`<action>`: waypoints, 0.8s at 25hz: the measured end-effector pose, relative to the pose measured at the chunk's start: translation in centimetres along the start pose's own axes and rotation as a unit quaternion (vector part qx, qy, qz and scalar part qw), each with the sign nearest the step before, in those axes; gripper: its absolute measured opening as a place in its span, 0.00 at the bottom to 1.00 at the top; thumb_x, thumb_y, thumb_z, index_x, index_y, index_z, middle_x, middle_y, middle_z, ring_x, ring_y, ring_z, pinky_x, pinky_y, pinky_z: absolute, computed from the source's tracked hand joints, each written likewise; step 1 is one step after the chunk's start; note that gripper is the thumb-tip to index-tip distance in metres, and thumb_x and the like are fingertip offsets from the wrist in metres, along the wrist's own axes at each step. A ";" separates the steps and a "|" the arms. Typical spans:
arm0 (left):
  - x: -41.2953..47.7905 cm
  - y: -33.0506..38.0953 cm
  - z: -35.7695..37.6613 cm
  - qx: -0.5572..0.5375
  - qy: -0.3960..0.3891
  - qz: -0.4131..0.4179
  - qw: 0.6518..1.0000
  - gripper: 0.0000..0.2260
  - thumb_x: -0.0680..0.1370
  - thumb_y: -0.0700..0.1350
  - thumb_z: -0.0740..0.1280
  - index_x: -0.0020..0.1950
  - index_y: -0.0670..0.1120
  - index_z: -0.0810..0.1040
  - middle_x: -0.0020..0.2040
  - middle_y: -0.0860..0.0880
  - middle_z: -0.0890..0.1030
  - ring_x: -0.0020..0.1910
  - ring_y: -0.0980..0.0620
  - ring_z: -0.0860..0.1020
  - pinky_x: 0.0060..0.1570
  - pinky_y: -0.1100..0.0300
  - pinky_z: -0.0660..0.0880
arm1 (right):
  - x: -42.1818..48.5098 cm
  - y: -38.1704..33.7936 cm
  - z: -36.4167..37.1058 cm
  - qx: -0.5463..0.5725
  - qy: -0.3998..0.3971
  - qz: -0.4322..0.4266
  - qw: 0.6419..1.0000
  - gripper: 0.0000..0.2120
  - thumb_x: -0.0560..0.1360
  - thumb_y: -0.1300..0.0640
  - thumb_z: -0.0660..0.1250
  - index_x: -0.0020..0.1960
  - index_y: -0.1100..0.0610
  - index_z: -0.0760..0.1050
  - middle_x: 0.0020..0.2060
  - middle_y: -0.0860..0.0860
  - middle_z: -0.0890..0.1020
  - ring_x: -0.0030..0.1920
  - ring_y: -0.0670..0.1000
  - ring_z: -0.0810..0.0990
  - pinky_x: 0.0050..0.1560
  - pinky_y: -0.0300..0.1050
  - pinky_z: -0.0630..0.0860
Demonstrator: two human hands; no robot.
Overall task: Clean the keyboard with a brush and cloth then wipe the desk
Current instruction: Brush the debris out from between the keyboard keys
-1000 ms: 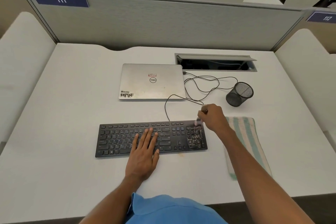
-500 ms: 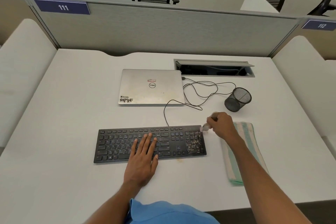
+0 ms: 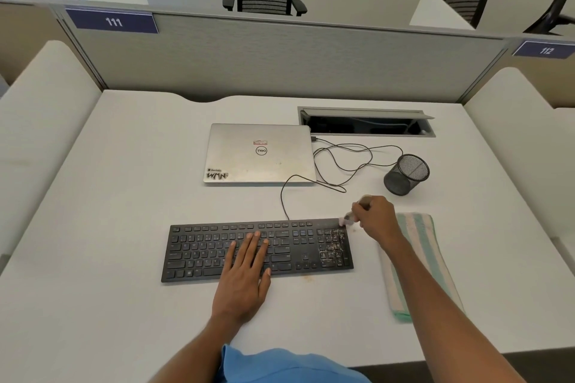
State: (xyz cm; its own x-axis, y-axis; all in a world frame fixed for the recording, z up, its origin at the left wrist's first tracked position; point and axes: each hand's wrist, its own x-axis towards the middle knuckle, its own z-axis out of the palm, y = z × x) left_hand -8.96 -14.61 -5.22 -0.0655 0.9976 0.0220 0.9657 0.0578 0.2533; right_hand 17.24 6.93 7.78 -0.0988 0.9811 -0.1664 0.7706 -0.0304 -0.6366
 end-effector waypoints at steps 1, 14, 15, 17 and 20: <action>0.0 0.0 0.0 0.000 0.000 -0.001 1.000 0.29 0.86 0.57 0.52 0.86 0.48 0.56 0.87 0.49 0.52 0.86 0.50 0.50 0.82 0.41 0.51 | 0.0 0.2 -0.2 -0.012 0.010 0.001 1.000 0.12 0.73 0.61 0.68 0.32 0.61 0.78 0.29 0.55 0.82 0.33 0.57 0.79 0.39 0.51 0.78; 0.1 0.0 0.2 -0.004 0.003 0.002 1.000 0.29 0.86 0.56 0.53 0.87 0.48 0.55 0.87 0.48 0.52 0.86 0.49 0.50 0.82 0.40 0.52 | -1.8 -0.4 0.2 0.023 0.051 -0.003 0.998 0.15 0.82 0.56 0.61 0.40 0.61 0.77 0.28 0.51 0.82 0.32 0.52 0.80 0.33 0.48 0.75; 0.1 -0.1 0.2 -0.004 0.003 0.002 1.000 0.29 0.86 0.56 0.53 0.87 0.48 0.55 0.87 0.48 0.52 0.86 0.49 0.50 0.82 0.40 0.52 | -2.0 -0.4 0.5 0.029 0.050 -0.002 0.998 0.15 0.83 0.55 0.61 0.42 0.62 0.77 0.29 0.52 0.82 0.32 0.53 0.80 0.33 0.48 0.75; 0.1 -0.1 0.2 -0.002 0.004 0.003 1.000 0.29 0.86 0.56 0.53 0.87 0.48 0.55 0.87 0.48 0.53 0.86 0.49 0.49 0.82 0.40 0.52 | -2.7 -0.1 1.1 0.041 0.041 0.002 0.998 0.16 0.83 0.55 0.61 0.43 0.64 0.77 0.29 0.54 0.82 0.34 0.54 0.81 0.37 0.50 0.76; 0.0 0.0 0.1 0.003 0.005 0.003 1.000 0.29 0.86 0.56 0.53 0.86 0.48 0.55 0.87 0.48 0.53 0.86 0.49 0.49 0.82 0.40 0.51 | -3.6 1.0 1.2 0.036 0.020 0.000 0.999 0.16 0.83 0.55 0.61 0.42 0.65 0.77 0.29 0.55 0.82 0.33 0.52 0.81 0.39 0.50 0.76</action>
State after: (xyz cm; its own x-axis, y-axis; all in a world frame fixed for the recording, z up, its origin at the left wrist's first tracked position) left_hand -8.96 -14.57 -5.32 -0.0616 0.9975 0.0340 0.9677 0.0514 0.2467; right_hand 17.59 3.16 6.84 -0.0736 0.9878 -0.1370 0.7225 -0.0418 -0.6901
